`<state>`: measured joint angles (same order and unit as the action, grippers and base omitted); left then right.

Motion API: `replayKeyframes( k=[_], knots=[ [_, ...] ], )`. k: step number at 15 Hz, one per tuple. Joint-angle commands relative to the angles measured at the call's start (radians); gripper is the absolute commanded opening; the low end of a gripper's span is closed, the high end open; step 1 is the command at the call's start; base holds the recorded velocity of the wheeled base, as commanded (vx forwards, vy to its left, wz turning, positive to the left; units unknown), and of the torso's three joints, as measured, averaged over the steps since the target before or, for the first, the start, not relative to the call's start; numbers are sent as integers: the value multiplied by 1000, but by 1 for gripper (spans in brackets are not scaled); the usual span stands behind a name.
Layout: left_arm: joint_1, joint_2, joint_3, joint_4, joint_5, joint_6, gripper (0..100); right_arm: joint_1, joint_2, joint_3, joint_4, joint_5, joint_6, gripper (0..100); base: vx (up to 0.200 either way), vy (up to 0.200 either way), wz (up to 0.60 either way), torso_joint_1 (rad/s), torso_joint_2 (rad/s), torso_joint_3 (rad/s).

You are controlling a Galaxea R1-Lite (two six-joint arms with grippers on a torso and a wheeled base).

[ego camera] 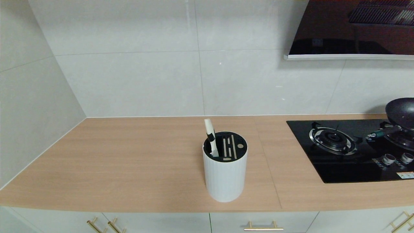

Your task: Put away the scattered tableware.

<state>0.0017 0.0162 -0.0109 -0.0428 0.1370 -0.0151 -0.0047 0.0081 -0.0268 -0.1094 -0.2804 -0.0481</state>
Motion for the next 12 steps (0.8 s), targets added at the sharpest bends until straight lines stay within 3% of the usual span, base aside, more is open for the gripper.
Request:
replayKeyframes(
  k=[1,3,4,6,7,9,11,12],
  knots=[
    [8,-16,11,11,16,9,100,0,-7,25,42,44,43,100,0,0,0,0,0,0],
    [8,-16,11,9,-10,-6,100,2,-7,24,71,84,83,100,0,0,0,0,0,0],
    [8,-16,11,24,-68,-2,100,2,-7,24,73,109,91,100,0,0,0,0,0,0],
    [4,-16,11,41,-109,55,100,2,-7,24,117,234,88,100,0,0,0,0,0,0],
    [4,-16,11,41,-112,61,100,2,-7,24,115,242,63,100,0,0,0,0,0,0],
    [4,-16,11,41,-111,52,100,2,-7,24,115,259,53,100,0,0,0,0,0,0],
    [4,-16,11,40,-109,1,100,3,-7,24,115,259,51,100,0,0,0,0,0,0],
    [4,-16,11,40,-109,11,100,2,-7,24,115,259,51,100,0,0,0,0,0,0]
  ],
)
